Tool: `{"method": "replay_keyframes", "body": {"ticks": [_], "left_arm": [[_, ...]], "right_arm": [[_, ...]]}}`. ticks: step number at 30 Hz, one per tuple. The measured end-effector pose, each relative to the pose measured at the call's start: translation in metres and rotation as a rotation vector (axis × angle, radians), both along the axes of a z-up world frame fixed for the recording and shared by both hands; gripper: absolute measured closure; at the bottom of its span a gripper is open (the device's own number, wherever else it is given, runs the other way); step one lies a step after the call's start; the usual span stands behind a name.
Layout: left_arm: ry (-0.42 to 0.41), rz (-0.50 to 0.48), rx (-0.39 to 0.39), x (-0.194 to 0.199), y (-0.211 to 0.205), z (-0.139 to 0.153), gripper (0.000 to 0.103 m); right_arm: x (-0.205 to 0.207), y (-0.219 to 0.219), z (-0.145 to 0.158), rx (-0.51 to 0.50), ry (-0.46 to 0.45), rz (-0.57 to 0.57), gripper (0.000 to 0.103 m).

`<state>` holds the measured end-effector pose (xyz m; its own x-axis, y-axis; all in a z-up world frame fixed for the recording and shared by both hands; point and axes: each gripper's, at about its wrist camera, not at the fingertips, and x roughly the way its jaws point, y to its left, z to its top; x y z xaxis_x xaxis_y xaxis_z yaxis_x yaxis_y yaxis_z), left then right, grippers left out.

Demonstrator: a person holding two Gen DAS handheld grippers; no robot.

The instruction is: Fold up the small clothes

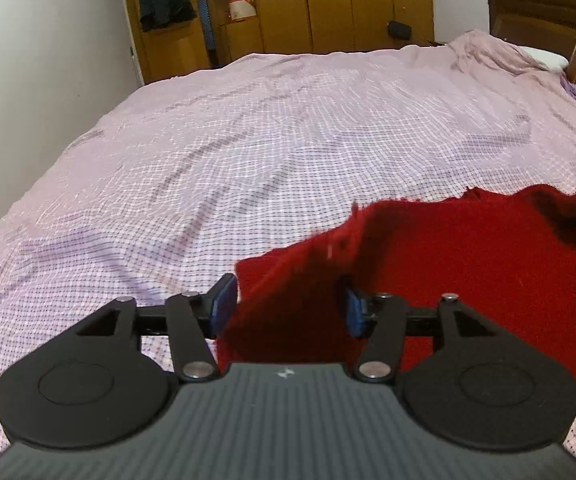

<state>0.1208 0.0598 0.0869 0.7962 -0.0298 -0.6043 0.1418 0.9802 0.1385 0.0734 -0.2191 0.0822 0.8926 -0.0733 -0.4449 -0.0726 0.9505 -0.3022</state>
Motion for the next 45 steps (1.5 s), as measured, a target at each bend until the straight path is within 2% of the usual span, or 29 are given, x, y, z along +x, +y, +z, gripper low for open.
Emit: {"method": "replay_keyframes", "body": {"ticks": [5,12,15,20,28,32,34,35,36,37,38,41,45], "left_arm": [[0.021,0.03,-0.011,0.0,0.013,-0.007,0.039],[0.063,0.08,-0.075,0.014,0.034,-0.017,0.039],[0.087,0.094,-0.106,0.024,0.043,-0.019,0.039],[0.138,0.106,-0.176,0.048,0.052,-0.023,0.039],[0.162,0.086,-0.272,0.076,0.054,-0.029,0.039],[0.155,0.075,-0.282,0.082,0.051,-0.032,0.04],[0.149,0.073,-0.283,0.083,0.05,-0.032,0.045],[0.141,0.073,-0.283,0.082,0.05,-0.031,0.056],[0.131,0.074,-0.283,0.081,0.049,-0.03,0.067],[0.119,0.075,-0.283,0.079,0.05,-0.029,0.073],[0.109,0.071,-0.288,0.078,0.05,-0.027,0.084],[0.071,0.064,-0.304,0.069,0.049,-0.02,0.089],[-0.019,0.067,-0.313,0.057,0.049,-0.001,0.09]], "right_arm": [[-0.001,-0.029,0.002,0.059,0.017,-0.058,0.036],[0.015,-0.063,-0.009,0.216,0.091,-0.106,0.036],[0.022,-0.073,-0.013,0.254,0.107,-0.122,0.036],[0.04,-0.087,-0.017,0.298,0.139,-0.129,0.036],[0.075,-0.105,-0.026,0.421,0.194,-0.118,0.036],[0.086,-0.109,-0.031,0.454,0.201,-0.119,0.036],[0.089,-0.109,-0.032,0.461,0.195,-0.107,0.037],[0.089,-0.109,-0.032,0.462,0.192,-0.101,0.048],[0.089,-0.109,-0.032,0.461,0.189,-0.094,0.054],[0.088,-0.108,-0.032,0.456,0.191,-0.089,0.071],[0.087,-0.106,-0.032,0.442,0.191,-0.09,0.085],[0.079,-0.102,-0.028,0.406,0.148,-0.089,0.091],[0.06,-0.095,-0.006,0.387,-0.001,-0.089,0.092]]}}
